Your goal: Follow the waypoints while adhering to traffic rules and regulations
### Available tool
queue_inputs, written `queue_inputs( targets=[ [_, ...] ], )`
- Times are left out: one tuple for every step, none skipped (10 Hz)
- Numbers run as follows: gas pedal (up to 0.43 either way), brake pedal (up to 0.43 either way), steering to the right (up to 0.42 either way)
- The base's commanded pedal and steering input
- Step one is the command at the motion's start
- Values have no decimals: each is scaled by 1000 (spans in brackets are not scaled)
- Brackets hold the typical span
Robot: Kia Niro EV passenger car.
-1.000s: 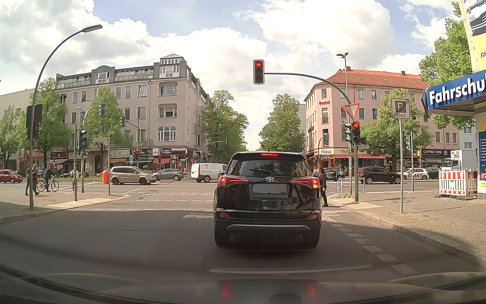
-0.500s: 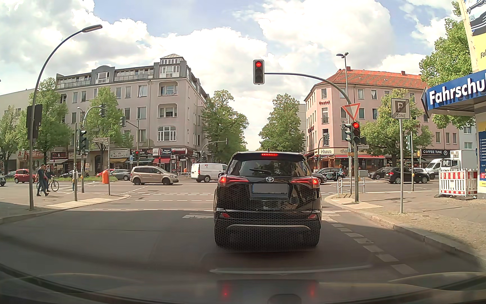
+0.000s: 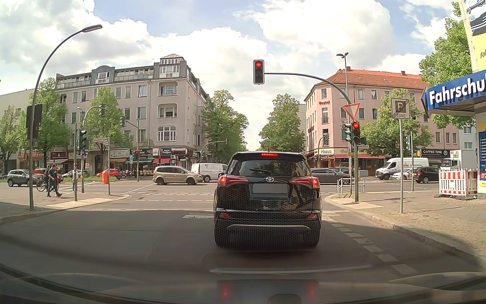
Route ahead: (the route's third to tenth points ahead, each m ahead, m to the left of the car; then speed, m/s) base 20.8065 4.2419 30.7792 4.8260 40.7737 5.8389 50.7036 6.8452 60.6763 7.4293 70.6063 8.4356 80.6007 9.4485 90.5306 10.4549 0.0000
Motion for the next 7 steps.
queue_inputs(
  targets=[
    [0,372,-10],
    [0,366,-11],
    [0,372,-11],
    [0,372,-11],
    [0,366,-11],
    [0,366,-11],
    [0,372,-11]
  ],
)
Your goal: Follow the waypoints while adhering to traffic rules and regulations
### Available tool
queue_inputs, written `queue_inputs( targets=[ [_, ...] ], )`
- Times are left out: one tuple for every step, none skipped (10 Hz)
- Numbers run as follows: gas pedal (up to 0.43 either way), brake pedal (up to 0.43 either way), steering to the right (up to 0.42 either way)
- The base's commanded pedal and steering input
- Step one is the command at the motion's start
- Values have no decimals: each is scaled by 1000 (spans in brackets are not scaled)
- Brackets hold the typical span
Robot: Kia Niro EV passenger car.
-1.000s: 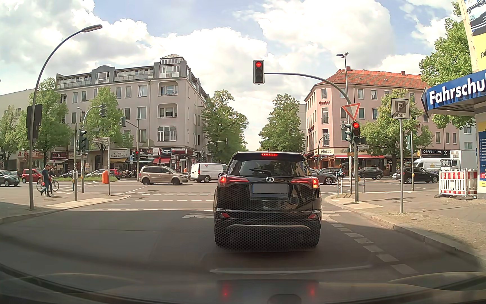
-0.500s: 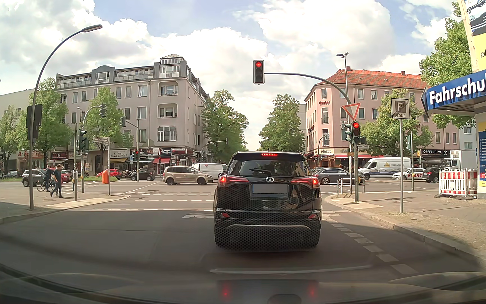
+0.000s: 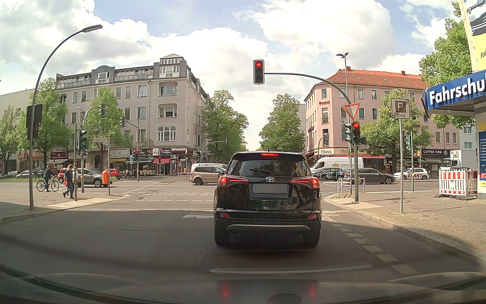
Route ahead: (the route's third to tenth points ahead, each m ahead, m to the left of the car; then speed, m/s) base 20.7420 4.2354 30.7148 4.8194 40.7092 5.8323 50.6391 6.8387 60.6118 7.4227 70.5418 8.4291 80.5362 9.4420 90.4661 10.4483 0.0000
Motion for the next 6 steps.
queue_inputs(
  targets=[
    [0,366,-11],
    [0,366,-11],
    [0,366,-11],
    [0,366,-11],
    [0,372,-11],
    [0,366,-11]
  ],
)
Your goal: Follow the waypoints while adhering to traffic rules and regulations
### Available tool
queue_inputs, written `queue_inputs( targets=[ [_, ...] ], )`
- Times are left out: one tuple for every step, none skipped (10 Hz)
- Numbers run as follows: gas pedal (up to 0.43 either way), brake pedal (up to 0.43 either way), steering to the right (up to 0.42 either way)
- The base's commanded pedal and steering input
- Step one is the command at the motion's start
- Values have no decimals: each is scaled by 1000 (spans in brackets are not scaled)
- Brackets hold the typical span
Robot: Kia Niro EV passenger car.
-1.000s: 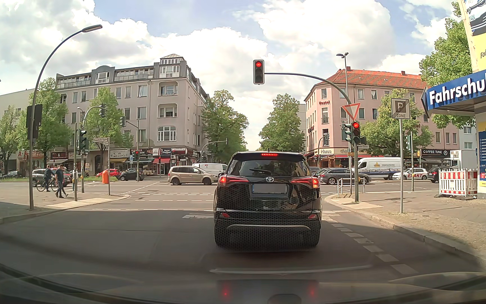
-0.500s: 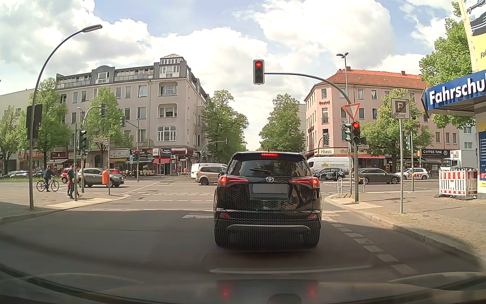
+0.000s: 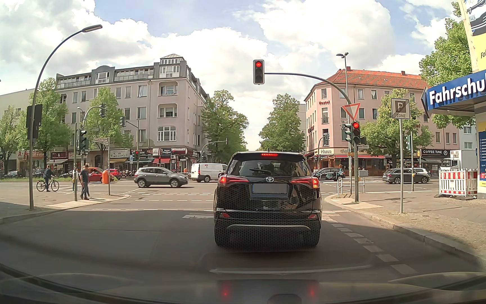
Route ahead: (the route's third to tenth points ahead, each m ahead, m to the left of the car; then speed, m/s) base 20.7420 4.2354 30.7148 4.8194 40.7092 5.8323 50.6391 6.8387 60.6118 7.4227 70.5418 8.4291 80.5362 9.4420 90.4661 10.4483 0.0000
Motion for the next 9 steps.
queue_inputs(
  targets=[
    [0,372,-11],
    [0,372,-11],
    [0,366,-11],
    [0,372,-11],
    [0,366,-11],
    [0,372,-11],
    [0,366,-11],
    [0,372,-11],
    [0,366,-10]
  ],
)
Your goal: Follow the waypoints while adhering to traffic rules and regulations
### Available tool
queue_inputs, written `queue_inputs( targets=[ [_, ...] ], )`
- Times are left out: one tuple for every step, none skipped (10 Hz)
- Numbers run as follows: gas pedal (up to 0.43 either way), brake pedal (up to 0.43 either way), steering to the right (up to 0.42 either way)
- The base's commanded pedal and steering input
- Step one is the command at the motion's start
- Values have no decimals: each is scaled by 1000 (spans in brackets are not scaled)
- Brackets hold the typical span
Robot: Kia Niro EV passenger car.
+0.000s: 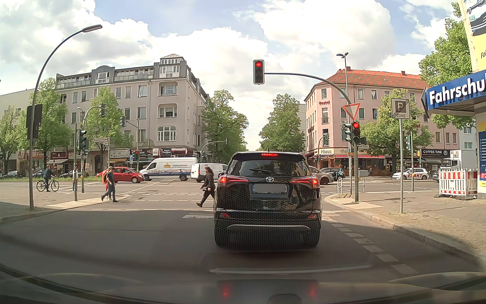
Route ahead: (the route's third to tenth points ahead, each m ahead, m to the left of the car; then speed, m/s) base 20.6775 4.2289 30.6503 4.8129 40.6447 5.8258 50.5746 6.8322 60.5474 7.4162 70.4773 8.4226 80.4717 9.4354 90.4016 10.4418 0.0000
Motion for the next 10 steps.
queue_inputs(
  targets=[
    [0,372,-11],
    [0,366,-11],
    [0,366,-11],
    [0,366,-11],
    [0,360,-11],
    [0,360,-11],
    [0,360,-11],
    [0,360,-10],
    [0,360,-11],
    [0,360,-11]
  ],
)
